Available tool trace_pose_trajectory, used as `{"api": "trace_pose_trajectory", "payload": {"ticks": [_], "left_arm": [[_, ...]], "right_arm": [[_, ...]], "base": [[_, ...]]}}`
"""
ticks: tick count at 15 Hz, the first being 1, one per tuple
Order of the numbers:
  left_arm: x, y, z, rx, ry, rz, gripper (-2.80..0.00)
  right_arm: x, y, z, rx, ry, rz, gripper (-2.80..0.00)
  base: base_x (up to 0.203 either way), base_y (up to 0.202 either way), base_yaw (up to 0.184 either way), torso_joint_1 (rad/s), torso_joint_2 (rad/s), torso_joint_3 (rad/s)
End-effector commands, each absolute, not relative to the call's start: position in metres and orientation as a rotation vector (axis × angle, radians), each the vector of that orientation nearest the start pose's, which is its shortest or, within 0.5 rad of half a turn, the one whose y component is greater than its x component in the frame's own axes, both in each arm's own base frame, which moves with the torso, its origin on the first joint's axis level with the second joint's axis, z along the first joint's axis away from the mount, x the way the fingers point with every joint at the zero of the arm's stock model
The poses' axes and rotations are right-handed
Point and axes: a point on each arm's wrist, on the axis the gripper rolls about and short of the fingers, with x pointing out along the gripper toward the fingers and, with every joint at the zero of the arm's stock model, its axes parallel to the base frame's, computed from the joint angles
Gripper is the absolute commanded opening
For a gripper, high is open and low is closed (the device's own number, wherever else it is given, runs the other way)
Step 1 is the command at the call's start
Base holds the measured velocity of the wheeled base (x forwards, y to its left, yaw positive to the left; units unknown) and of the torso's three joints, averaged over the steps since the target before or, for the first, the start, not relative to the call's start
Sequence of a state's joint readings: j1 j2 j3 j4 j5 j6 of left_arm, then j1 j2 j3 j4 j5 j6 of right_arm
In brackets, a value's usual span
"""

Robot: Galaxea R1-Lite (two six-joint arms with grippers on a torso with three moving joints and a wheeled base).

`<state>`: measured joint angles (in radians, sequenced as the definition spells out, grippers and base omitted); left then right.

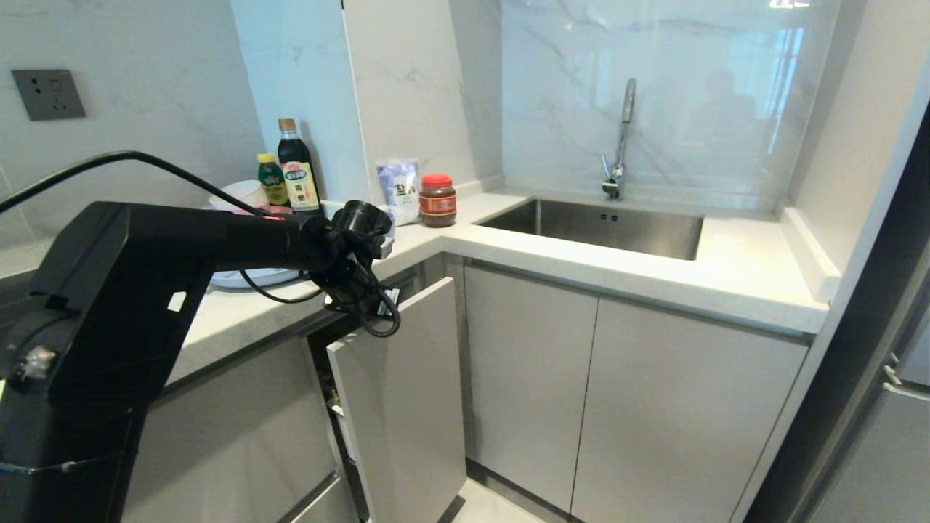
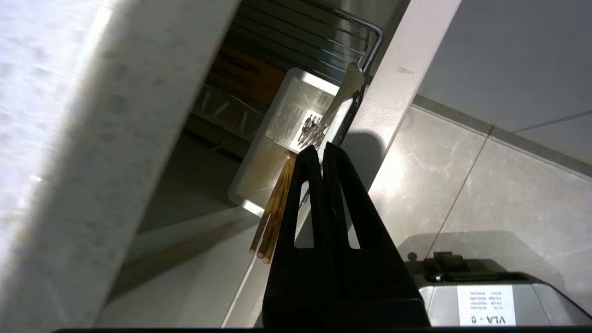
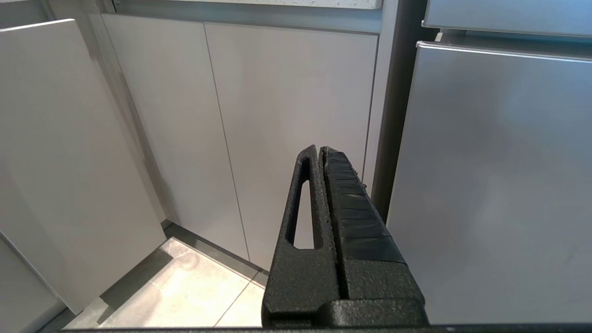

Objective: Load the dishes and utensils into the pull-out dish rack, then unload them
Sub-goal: Open the cupboard

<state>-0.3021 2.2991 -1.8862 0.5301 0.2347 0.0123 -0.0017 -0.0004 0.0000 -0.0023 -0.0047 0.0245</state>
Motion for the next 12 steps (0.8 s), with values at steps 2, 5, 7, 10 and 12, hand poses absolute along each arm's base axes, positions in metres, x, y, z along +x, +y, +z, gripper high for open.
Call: {"api": "trace_pose_trajectory", "payload": {"ticks": [2,5,7,10,12], "left_arm": [[0.427,-0.138,0.137,0.275,0.926,-0.089,-2.8],[0.421,-0.15,0.134,0.289,0.935,-0.114,-2.8],[0.415,-0.158,0.134,0.292,0.94,-0.132,-2.8],[0.405,-0.17,0.137,0.298,0.944,-0.167,-2.8],[0.396,-0.178,0.14,0.297,0.948,-0.211,-2.8]], "right_arm": [[-0.023,0.0,0.075,0.024,-0.006,-0.006,-2.8],[-0.023,0.0,0.075,0.024,-0.006,-0.006,-2.8],[-0.023,0.0,0.075,0.025,-0.005,-0.006,-2.8],[-0.023,0.0,0.075,0.025,-0.005,-0.006,-2.8],[-0.023,0.0,0.075,0.025,-0.003,-0.006,-2.8]], "base": [[0.0,0.0,0.0,0.0,0.0,0.0],[0.0,0.0,0.0,0.0,0.0,0.0],[0.0,0.0,0.0,0.0,0.0,0.0],[0.0,0.0,0.0,0.0,0.0,0.0],[0.0,0.0,0.0,0.0,0.0,0.0]]}}
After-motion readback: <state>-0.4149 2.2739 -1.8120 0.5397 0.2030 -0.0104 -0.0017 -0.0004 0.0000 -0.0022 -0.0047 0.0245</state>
